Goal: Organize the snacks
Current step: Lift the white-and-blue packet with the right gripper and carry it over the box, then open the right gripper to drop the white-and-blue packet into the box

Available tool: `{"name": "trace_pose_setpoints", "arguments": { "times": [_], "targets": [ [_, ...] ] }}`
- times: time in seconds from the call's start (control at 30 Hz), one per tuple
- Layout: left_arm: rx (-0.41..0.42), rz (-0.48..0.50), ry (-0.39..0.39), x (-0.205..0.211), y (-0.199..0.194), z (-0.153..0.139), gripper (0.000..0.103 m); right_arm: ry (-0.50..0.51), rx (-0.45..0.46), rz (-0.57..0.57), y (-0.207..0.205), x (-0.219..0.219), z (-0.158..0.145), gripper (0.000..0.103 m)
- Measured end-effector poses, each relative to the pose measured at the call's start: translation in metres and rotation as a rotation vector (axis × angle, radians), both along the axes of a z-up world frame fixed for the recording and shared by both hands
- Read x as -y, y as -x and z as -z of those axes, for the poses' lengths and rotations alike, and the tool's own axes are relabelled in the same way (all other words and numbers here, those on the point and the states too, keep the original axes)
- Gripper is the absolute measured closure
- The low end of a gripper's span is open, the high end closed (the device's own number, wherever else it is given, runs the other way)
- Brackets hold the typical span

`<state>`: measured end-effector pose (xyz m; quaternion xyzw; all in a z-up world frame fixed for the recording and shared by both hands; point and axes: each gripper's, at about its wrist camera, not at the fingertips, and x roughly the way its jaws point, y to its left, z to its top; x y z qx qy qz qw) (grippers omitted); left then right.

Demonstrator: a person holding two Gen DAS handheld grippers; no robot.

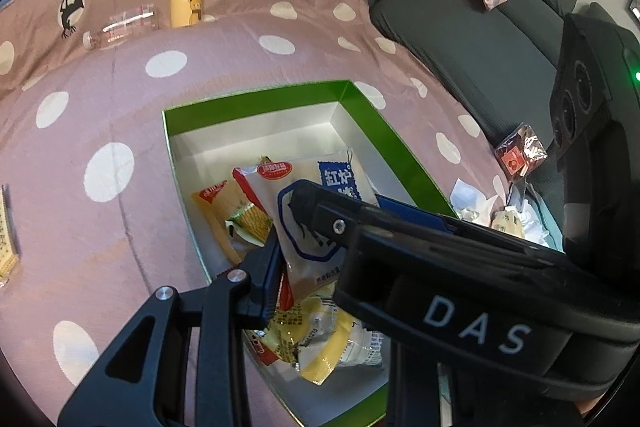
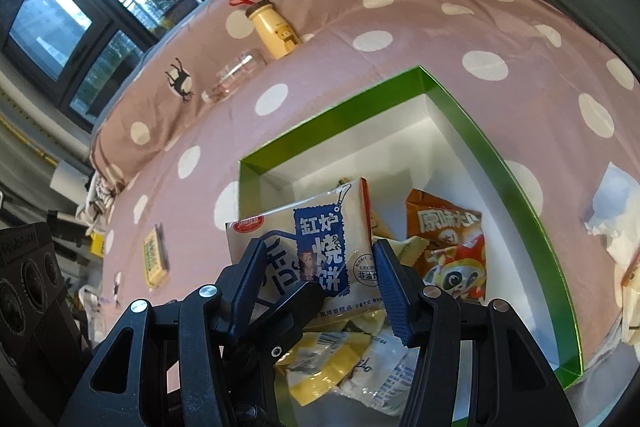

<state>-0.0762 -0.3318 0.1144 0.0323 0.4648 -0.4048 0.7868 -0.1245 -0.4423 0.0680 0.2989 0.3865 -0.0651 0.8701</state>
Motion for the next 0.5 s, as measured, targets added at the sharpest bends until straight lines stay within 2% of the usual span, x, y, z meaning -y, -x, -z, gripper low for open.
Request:
{"name": "trace_pose_setpoints", "arguments": {
  "times": [0.5],
  "targets": [
    [-0.080, 0.010, -0.010, 0.006, -0.006, 0.021, 0.075, 0.001, -0.054, 0.028, -0.006, 0.009, 0.021, 0.045]
  ]
}}
